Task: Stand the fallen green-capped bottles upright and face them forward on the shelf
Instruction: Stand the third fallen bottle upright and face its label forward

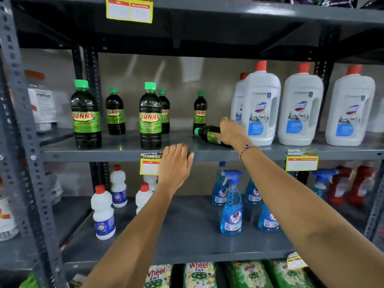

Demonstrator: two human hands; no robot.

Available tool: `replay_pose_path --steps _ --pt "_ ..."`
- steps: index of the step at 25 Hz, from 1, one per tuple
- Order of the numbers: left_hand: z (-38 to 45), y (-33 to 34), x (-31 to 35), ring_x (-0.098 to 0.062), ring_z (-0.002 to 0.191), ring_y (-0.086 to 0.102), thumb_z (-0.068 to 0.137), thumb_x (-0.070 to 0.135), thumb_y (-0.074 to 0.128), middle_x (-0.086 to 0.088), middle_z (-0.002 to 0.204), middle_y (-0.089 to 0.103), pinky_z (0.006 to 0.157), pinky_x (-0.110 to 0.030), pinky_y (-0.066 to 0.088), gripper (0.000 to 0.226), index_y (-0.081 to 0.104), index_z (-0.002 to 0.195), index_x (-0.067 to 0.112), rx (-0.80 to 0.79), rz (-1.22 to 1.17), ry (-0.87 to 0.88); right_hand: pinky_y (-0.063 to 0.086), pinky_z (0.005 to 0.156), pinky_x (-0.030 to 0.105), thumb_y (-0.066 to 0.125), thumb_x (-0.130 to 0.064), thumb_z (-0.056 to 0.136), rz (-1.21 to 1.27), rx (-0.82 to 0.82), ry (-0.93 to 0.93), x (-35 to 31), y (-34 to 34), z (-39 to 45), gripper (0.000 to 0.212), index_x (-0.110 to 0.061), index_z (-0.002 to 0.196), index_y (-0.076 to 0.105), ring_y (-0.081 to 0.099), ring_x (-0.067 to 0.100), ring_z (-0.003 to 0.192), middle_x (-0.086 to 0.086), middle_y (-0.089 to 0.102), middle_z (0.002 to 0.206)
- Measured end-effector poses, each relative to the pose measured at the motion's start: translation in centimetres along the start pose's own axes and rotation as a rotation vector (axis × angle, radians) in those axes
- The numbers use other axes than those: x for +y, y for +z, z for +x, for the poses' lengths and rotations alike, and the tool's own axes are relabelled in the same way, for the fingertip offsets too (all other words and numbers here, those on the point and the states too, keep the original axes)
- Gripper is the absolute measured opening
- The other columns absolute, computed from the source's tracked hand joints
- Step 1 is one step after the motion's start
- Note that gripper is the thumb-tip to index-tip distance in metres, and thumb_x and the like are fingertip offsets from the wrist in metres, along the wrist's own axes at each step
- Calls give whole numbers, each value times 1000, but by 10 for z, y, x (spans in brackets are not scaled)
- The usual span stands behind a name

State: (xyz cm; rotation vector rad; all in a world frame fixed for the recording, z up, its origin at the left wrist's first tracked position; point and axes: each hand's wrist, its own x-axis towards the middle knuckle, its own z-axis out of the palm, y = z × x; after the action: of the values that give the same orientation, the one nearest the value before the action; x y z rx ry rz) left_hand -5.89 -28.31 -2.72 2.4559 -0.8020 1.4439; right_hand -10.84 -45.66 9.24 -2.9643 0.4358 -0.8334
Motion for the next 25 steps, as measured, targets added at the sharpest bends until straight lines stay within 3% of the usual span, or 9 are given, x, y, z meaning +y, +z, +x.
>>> replay_pose_path --steps 3,8,12,16,18,22,25 --pt "1 2 1 -27 89 57 99 36 31 -6 96 64 85 -36 36 39 60 102 9 40 40 -12 44 89 38 67 -52 80 -124 -148 -17 2 0 4 65 -7 123 50 57 30 115 10 61 119" --pt "0 6 -1 -27 89 58 99 35 32 -8 98 65 86 -36 36 40 60 103 8 73 66 24 46 91 41 71 -46 73 -114 -204 81 -5 -4 14 55 -13 115 56 58 30 110 7 61 109" --pt "-1 10 -1 -27 85 58 99 34 34 -8 97 64 83 -36 37 37 60 101 8 124 81 30 44 78 34 69 -49 71 149 -89 145 -8 -2 17 57 -11 110 54 58 28 101 6 55 98" --pt "0 15 -5 -28 84 57 99 34 32 -8 96 64 83 -36 36 39 60 101 7 156 86 44 52 89 44 73 -38 63 900 96 211 -20 25 24 65 -10 112 41 58 27 105 10 54 115" --pt "-1 18 -5 -28 85 57 98 34 34 -8 96 64 83 -36 36 38 60 102 7 181 82 47 50 89 32 72 -23 76 1138 114 171 -25 35 22 58 -12 109 26 56 21 103 10 51 116" --pt "0 18 -4 -27 88 59 98 33 36 -8 100 65 84 -36 36 36 60 105 7 193 52 58 39 90 24 69 -26 86 1163 -14 117 -21 42 18 70 -5 128 17 48 15 107 6 46 120" --pt "0 18 -5 -27 90 58 98 33 35 -8 102 65 85 -36 35 36 60 107 8 173 46 49 36 90 24 70 -15 84 1195 -101 154 -18 42 18 79 -6 137 12 45 14 109 3 44 119"
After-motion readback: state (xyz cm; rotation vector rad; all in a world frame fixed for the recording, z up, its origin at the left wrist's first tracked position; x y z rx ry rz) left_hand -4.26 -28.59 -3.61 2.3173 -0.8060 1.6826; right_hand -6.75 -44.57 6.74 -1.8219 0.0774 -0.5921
